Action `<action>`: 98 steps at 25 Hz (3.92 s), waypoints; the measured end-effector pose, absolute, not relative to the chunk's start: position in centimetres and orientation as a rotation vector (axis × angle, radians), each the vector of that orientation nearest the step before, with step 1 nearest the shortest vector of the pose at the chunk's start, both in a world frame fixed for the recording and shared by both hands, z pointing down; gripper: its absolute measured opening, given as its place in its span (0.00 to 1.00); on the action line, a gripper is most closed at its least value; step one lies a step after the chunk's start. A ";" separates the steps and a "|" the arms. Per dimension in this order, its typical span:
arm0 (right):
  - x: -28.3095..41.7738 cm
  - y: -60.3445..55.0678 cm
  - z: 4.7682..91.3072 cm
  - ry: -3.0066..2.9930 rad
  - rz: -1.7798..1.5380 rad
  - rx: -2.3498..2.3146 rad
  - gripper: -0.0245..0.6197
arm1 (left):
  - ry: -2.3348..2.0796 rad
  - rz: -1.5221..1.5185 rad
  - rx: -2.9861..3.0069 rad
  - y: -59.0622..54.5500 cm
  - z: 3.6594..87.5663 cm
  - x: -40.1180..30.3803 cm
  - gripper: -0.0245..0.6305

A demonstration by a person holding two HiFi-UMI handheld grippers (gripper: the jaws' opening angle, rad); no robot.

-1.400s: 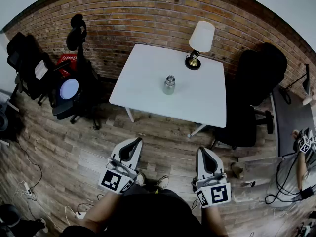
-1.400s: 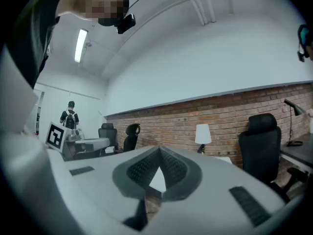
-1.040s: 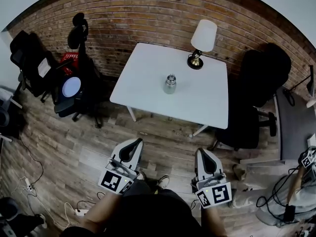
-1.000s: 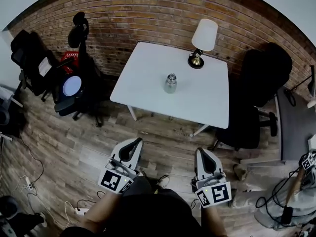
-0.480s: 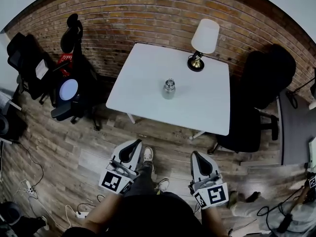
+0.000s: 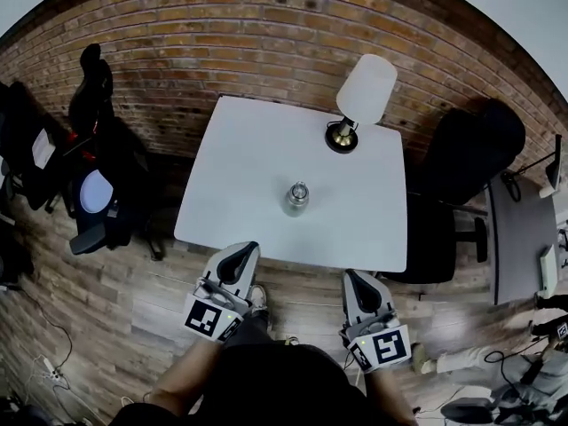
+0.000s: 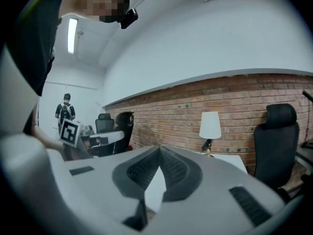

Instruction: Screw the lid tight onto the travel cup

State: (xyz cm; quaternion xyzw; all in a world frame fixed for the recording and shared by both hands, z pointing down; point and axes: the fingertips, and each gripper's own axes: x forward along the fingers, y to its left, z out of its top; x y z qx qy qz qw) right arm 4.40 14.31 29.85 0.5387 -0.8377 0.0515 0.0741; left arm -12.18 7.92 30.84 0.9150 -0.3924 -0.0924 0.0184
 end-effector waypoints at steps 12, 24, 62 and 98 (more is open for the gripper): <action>3.6 7.9 29.6 -2.441 0.162 1.657 0.06 | -1.075 -0.254 2.800 0.2 32.4 -10.8 0.07; 6.4 3.5 32.6 -2.501 0.188 1.559 0.06 | -1.152 -0.173 2.790 -2.6 32.7 -8.3 0.07; -0.7 -9.1 55.8 -2.647 0.192 1.049 0.57 | -1.252 0.029 2.701 -8.2 46.5 -4.7 0.07; -1.7 -9.5 57.0 -2.664 0.185 0.996 0.57 | -0.488 0.346 3.129 -9.3 48.9 2.9 0.43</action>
